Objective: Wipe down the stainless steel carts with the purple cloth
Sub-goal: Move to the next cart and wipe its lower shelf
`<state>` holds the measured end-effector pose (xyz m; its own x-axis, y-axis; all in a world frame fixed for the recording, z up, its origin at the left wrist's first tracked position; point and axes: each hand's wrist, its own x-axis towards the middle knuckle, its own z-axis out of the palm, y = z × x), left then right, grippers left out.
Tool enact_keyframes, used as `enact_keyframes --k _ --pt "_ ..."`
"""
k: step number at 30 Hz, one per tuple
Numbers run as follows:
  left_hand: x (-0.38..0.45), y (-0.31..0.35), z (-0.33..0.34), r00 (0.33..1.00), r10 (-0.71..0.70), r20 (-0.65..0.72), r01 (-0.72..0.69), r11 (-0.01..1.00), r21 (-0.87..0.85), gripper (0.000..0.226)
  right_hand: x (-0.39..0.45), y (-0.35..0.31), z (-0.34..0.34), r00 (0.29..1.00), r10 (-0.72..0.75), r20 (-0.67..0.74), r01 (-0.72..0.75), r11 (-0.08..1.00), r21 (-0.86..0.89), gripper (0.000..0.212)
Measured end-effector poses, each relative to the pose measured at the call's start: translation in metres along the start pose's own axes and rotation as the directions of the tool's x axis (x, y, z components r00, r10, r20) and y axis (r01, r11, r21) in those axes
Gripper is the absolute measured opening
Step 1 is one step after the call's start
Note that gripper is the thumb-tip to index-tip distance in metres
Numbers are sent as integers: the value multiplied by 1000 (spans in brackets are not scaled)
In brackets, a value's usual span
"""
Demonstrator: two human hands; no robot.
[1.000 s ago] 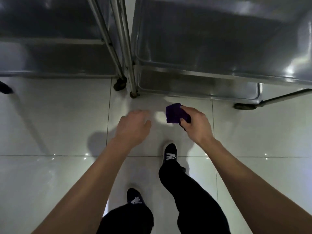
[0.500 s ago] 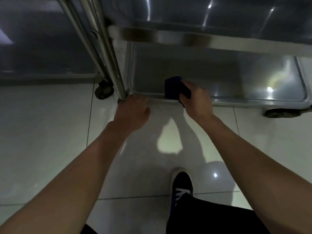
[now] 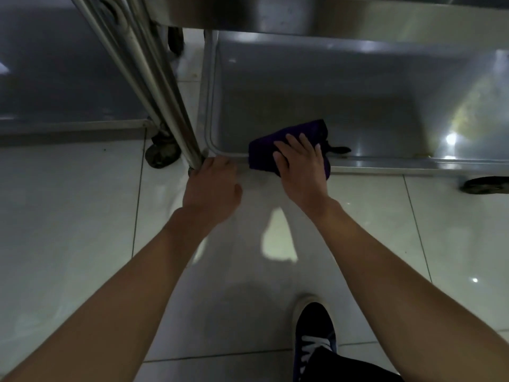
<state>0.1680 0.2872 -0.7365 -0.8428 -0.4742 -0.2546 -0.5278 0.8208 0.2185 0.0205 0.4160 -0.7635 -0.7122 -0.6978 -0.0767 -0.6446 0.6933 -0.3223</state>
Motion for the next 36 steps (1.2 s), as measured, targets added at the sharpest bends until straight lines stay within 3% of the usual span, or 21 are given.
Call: enact_keyframes --k 6,11,22,28,36 --pt "1 -4 8 998 -26 -62 28 999 39 40 -2 -5 21 998 24 -54 -25 999 -22 42" --pt "-5 -13 17 991 -59 -120 51 996 -69 35 -1 -9 30 995 12 -104 -12 1000 1 41" --pt "-5 -27 17 989 -50 -136 33 992 -122 21 38 -52 40 988 -132 81 133 991 -5 43" --pt "-7 -26 20 992 -38 -118 30 997 -65 30 40 -41 35 972 -205 117 210 977 -28 45" --pt "0 8 27 987 -2 -160 17 996 91 46 19 24 15 998 -56 21 56 998 3 44"
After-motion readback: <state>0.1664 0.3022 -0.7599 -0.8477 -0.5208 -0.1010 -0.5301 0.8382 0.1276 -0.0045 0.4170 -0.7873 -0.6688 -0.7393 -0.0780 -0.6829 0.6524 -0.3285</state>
